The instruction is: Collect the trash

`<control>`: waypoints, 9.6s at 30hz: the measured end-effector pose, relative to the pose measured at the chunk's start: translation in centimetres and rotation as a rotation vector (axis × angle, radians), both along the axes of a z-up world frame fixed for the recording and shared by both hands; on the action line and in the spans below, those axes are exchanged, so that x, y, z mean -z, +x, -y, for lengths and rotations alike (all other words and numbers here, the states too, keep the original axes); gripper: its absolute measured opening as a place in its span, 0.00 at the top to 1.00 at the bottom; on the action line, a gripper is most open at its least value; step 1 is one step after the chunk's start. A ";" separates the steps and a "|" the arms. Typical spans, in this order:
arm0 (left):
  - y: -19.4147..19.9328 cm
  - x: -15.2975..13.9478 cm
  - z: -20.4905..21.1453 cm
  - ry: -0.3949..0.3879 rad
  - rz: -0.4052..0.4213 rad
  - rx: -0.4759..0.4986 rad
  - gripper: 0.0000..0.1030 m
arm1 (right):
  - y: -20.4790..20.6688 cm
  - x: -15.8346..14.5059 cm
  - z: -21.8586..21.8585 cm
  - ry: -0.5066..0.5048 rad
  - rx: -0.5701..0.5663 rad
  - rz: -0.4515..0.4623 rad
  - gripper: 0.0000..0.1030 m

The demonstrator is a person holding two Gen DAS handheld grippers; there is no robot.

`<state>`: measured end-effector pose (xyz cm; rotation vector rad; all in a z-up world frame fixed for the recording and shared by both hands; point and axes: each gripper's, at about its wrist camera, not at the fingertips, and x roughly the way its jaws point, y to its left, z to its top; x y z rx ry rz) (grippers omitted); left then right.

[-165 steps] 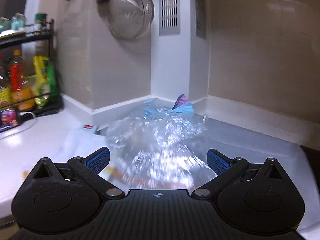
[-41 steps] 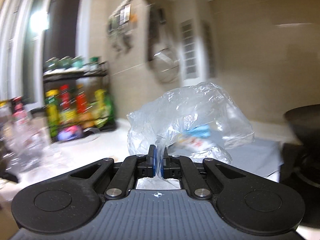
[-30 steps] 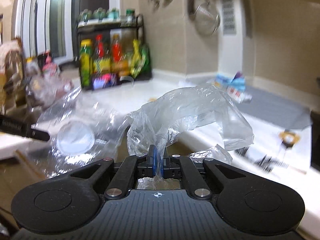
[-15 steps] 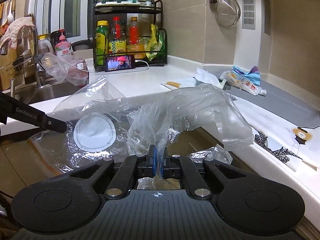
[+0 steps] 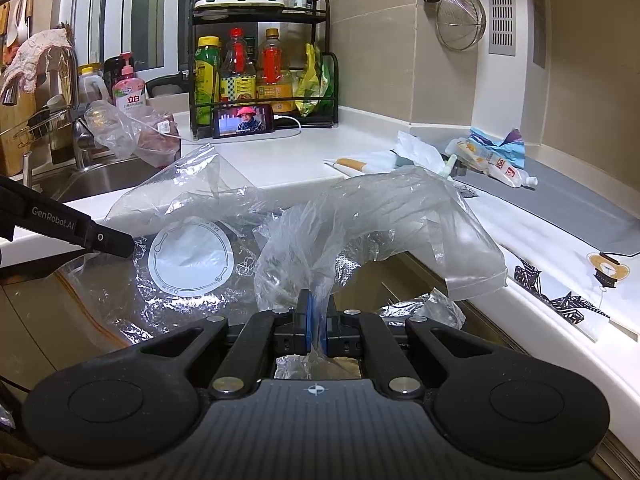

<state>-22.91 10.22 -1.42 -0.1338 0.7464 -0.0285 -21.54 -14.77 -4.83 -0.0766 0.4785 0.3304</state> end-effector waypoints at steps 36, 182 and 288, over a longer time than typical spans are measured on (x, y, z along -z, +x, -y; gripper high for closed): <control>1.6 1.2 1.1 0.037 -0.067 0.006 1.00 | 1.5 1.0 0.4 0.023 0.001 -0.064 0.95; 9.2 14.5 5.7 0.226 -0.469 0.020 0.00 | 9.1 8.8 -7.7 -0.285 -0.110 -0.274 0.03; 12.0 0.2 5.2 0.212 -0.214 -0.059 0.00 | 39.8 -3.9 13.9 -0.054 0.332 -0.097 0.00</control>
